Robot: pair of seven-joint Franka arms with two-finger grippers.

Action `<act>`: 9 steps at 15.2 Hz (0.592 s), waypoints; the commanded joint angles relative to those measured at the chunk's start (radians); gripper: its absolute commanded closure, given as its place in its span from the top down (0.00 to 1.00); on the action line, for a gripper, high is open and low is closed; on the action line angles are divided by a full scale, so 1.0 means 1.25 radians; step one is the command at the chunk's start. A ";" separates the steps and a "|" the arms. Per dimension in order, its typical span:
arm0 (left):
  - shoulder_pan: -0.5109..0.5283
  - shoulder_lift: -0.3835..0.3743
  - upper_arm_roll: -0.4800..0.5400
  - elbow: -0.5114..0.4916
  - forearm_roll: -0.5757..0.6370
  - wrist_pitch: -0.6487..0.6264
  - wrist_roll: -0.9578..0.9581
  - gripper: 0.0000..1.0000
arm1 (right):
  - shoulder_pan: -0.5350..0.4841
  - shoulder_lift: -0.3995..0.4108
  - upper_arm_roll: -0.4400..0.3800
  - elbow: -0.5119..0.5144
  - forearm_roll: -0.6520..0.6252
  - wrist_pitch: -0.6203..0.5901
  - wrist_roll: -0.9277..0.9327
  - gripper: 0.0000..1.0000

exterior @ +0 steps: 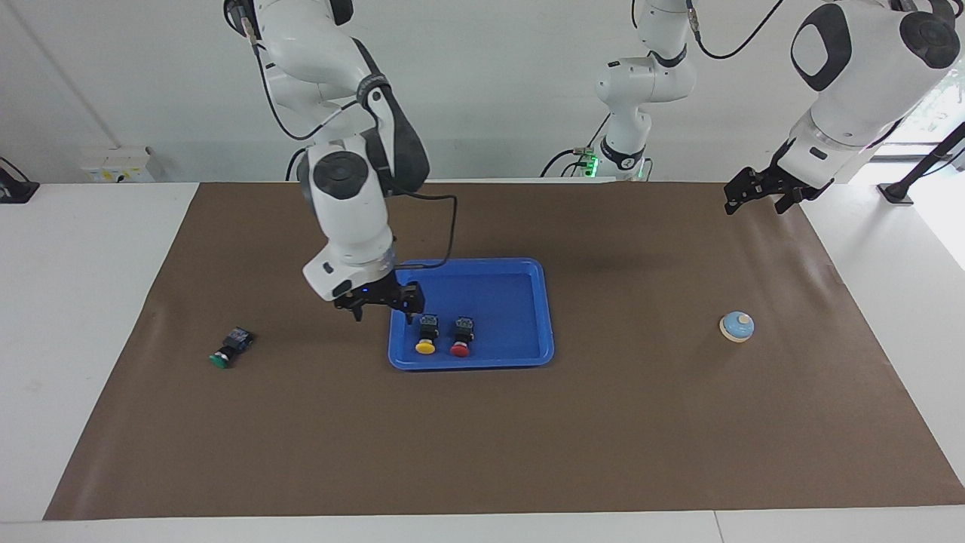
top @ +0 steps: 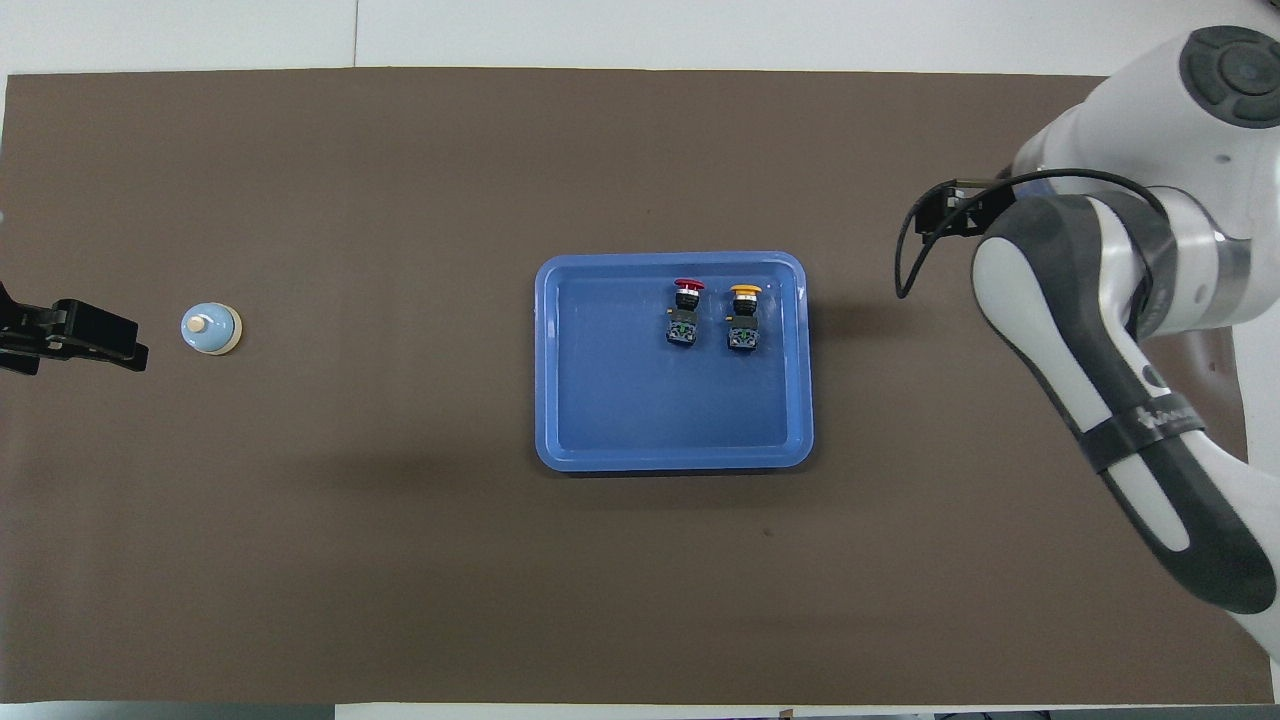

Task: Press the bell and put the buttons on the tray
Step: 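Move the right gripper to the green-capped button and grasp it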

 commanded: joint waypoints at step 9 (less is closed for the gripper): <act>-0.002 -0.002 0.004 0.010 0.002 -0.016 -0.001 1.00 | -0.175 -0.060 0.008 -0.250 -0.063 0.232 -0.004 1.00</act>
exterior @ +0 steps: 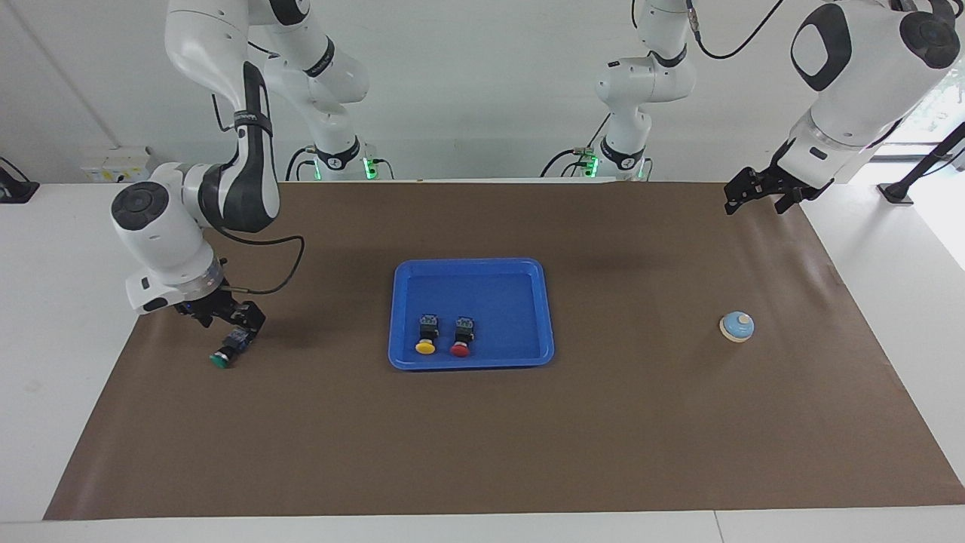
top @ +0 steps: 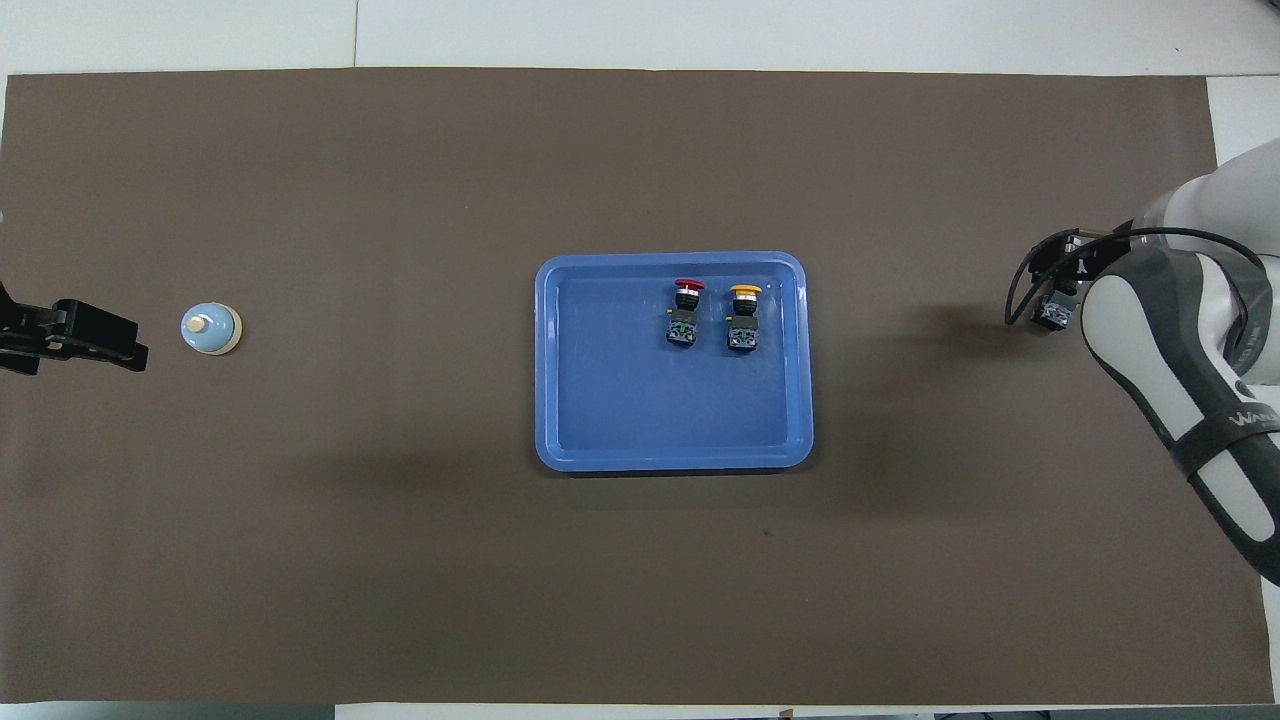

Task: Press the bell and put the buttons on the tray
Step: 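Move the right gripper to the green-capped button and grasp it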

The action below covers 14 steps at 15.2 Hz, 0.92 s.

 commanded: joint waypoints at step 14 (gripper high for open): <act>-0.002 -0.002 0.004 0.010 0.002 -0.015 -0.001 1.00 | -0.047 0.046 0.018 -0.125 0.008 0.195 0.033 0.00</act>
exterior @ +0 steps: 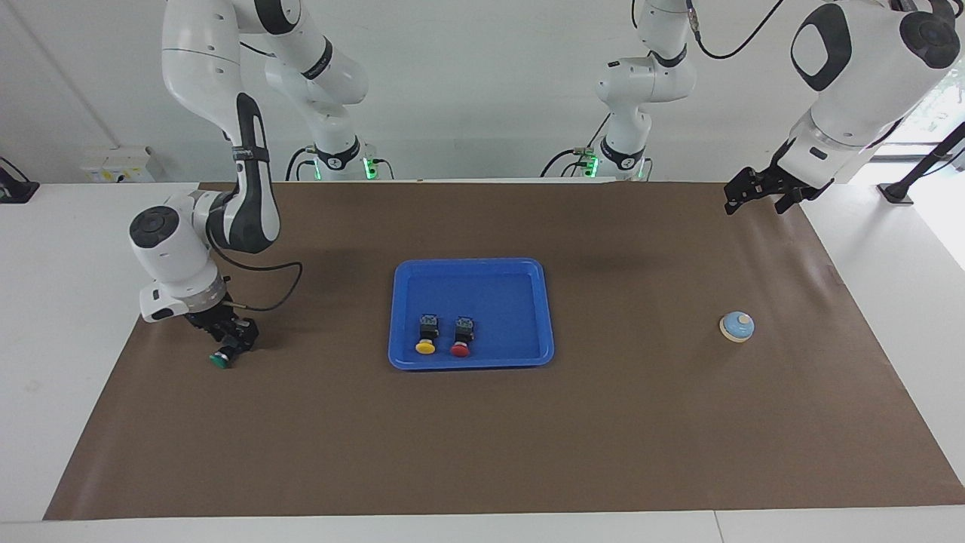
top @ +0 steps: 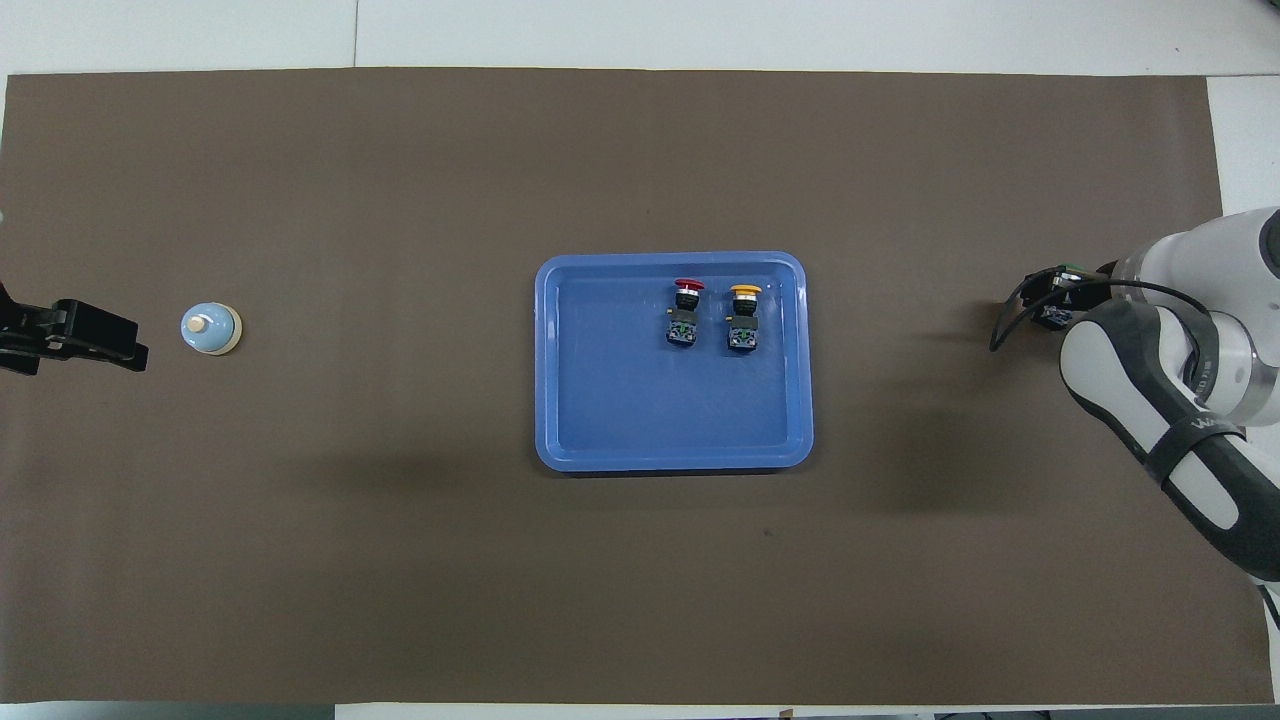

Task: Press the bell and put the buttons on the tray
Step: 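Place the green button in the tray beside the red one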

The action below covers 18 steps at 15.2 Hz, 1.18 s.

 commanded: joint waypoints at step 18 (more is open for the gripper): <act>-0.002 -0.002 0.004 0.010 0.002 -0.016 -0.001 1.00 | 0.530 0.032 0.012 0.403 0.037 -0.397 0.428 0.00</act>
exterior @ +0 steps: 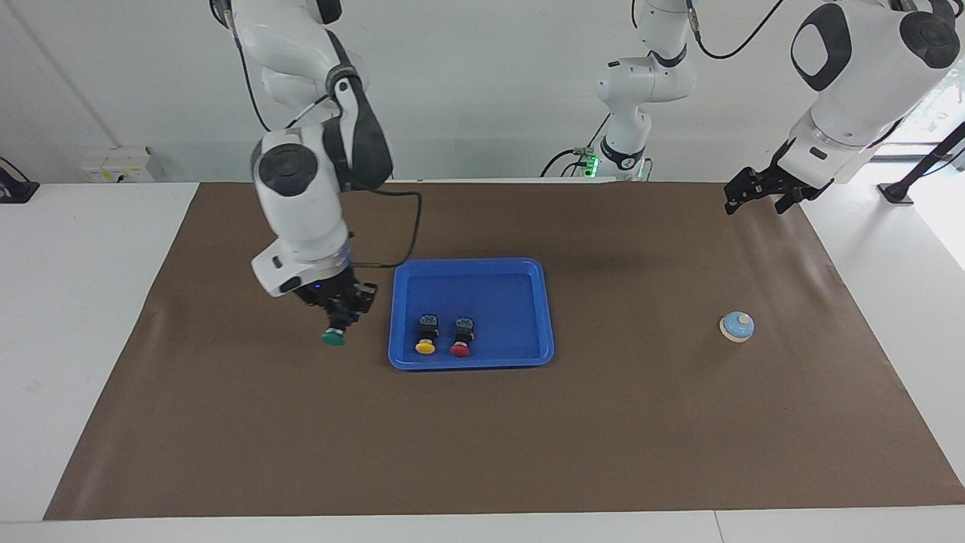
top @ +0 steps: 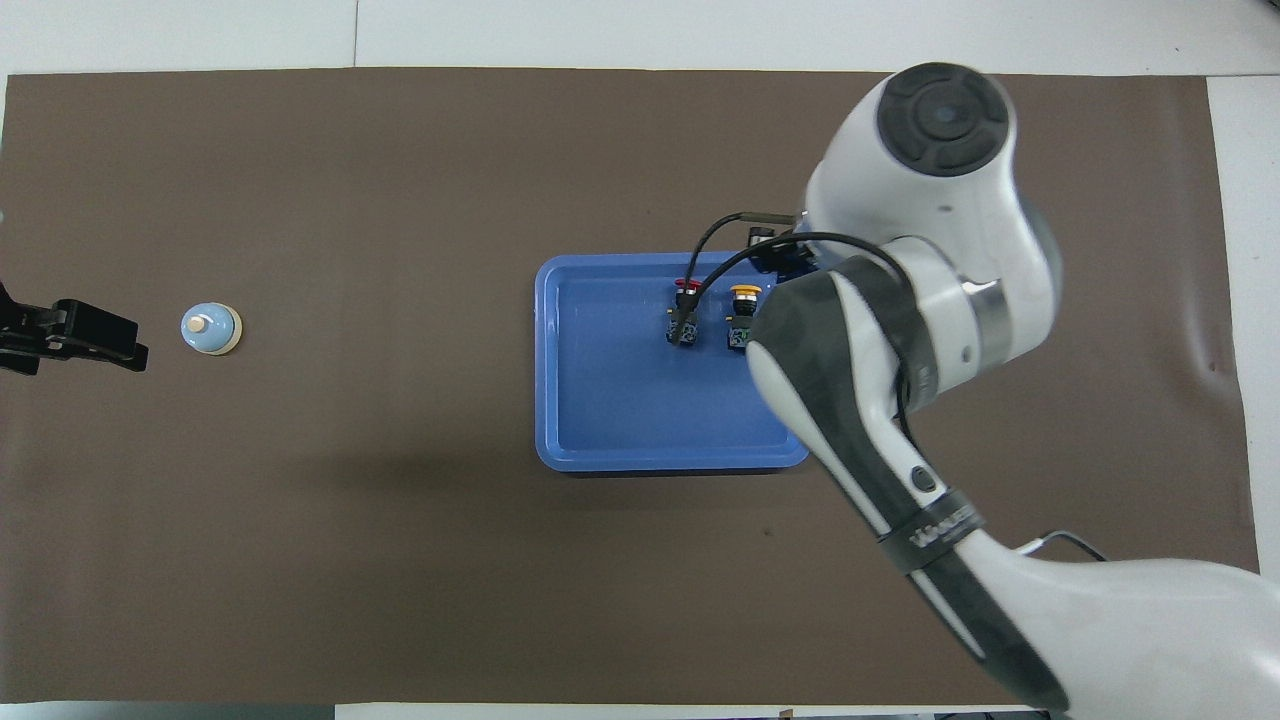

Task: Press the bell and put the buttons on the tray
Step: 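Place the green button in the tray beside the red one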

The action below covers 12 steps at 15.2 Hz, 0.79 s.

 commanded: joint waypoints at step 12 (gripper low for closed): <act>-0.002 -0.002 0.004 0.010 0.002 -0.015 -0.001 1.00 | 0.146 0.182 -0.007 -0.032 -0.002 0.359 0.201 0.00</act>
